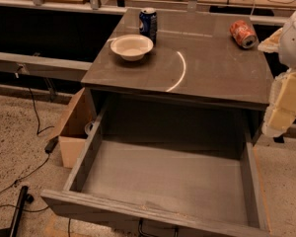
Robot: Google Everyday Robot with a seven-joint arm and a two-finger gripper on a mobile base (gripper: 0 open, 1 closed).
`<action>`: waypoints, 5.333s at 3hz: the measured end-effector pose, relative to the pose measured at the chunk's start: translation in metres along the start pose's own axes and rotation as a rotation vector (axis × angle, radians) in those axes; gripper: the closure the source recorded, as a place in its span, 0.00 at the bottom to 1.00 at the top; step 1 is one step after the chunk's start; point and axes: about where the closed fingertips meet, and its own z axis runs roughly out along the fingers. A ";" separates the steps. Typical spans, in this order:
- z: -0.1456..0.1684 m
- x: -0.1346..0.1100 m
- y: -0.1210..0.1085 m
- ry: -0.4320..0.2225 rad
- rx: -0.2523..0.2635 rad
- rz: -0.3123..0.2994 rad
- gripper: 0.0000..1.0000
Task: Place orange into paper bowl
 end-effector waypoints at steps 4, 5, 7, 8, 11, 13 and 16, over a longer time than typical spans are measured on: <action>-0.027 0.085 -0.035 -0.390 0.239 0.310 0.00; -0.043 0.084 -0.047 -0.469 0.307 0.358 0.00; -0.035 0.084 -0.052 -0.468 0.328 0.399 0.00; -0.008 0.094 -0.081 -0.532 0.368 0.499 0.00; 0.065 0.099 -0.194 -0.735 0.475 0.668 0.00; 0.105 0.105 -0.256 -0.767 0.579 0.721 0.00; 0.170 0.102 -0.378 -0.759 0.696 0.878 0.00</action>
Offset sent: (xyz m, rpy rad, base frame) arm -0.0105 -0.0141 0.0219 0.2463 -0.1137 -0.0642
